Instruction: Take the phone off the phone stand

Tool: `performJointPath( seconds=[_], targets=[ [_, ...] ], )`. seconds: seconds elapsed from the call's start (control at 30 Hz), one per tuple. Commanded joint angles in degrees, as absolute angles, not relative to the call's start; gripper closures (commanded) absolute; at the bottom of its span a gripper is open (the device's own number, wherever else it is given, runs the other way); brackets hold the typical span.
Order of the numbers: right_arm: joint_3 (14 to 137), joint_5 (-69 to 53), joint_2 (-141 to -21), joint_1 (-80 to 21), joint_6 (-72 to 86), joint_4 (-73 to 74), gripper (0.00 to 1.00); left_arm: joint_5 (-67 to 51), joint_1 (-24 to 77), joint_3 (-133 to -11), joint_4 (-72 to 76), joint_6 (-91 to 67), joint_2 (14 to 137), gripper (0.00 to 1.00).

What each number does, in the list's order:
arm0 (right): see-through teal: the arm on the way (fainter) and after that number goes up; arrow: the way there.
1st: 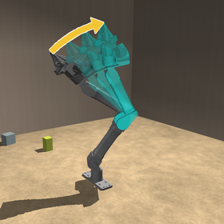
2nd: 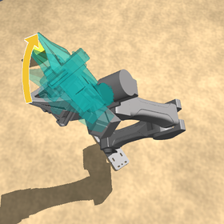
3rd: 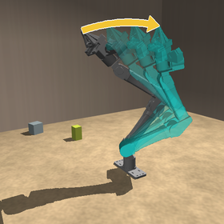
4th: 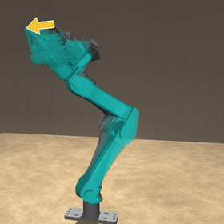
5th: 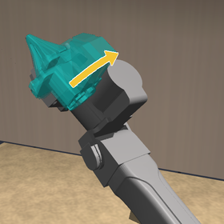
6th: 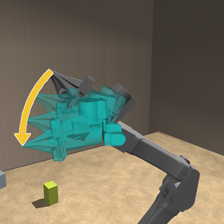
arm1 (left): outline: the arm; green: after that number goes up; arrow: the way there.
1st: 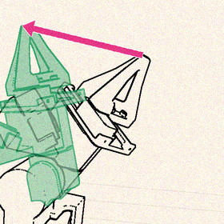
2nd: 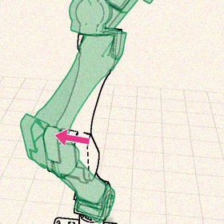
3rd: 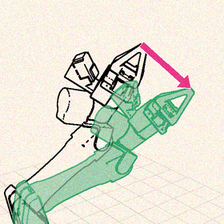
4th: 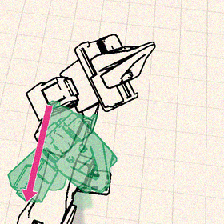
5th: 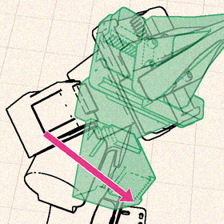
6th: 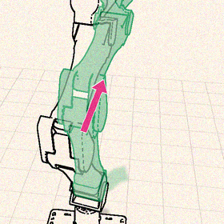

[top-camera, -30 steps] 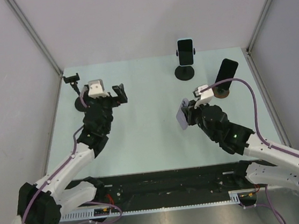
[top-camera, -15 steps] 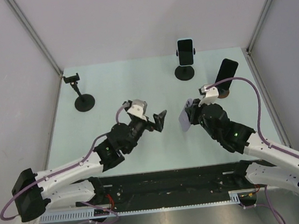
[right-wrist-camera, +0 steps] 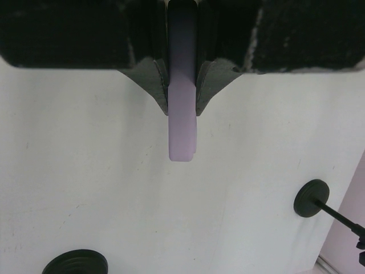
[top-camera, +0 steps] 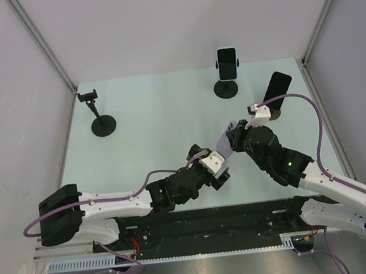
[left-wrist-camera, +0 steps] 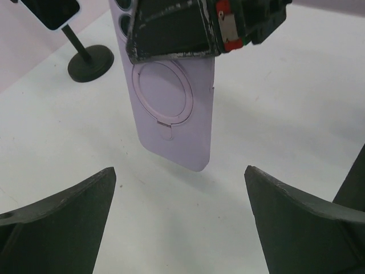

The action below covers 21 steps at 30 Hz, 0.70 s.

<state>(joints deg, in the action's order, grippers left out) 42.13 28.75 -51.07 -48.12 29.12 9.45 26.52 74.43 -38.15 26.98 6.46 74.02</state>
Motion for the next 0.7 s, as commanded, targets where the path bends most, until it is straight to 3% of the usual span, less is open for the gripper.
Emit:
performJointPath(
  seconds=[0.0, 0.23, 0.5, 0.63, 0.67],
  targets=[
    [45.79, 29.62, -49.39, -49.3, 32.87, 5.19, 1.0, 30.14, 74.79, -41.57, 32.51, 8.09, 77.94, 0.0],
    [45.79, 31.55, -50.1, -52.11, 36.81, 4.57, 1.0, 37.87, 74.88, -43.16, 38.75, 9.75, 84.89, 0.02],
    [45.7, 31.73, -52.2, -54.93, 40.96, 1.59, 1.0, 40.78, 74.88, -42.63, 43.68, 10.46, 88.59, 0.12],
    [45.7, 31.81, -52.91, -55.98, 41.84, 0.97, 1.0, 41.04, 74.88, -41.31, 44.91, 10.11, 87.98, 0.34],
    [45.7, 32.16, -52.91, -56.07, 41.92, 1.05, 1.0, 41.13, 74.88, -41.13, 45.0, 9.93, 87.46, 0.44]
  ],
)
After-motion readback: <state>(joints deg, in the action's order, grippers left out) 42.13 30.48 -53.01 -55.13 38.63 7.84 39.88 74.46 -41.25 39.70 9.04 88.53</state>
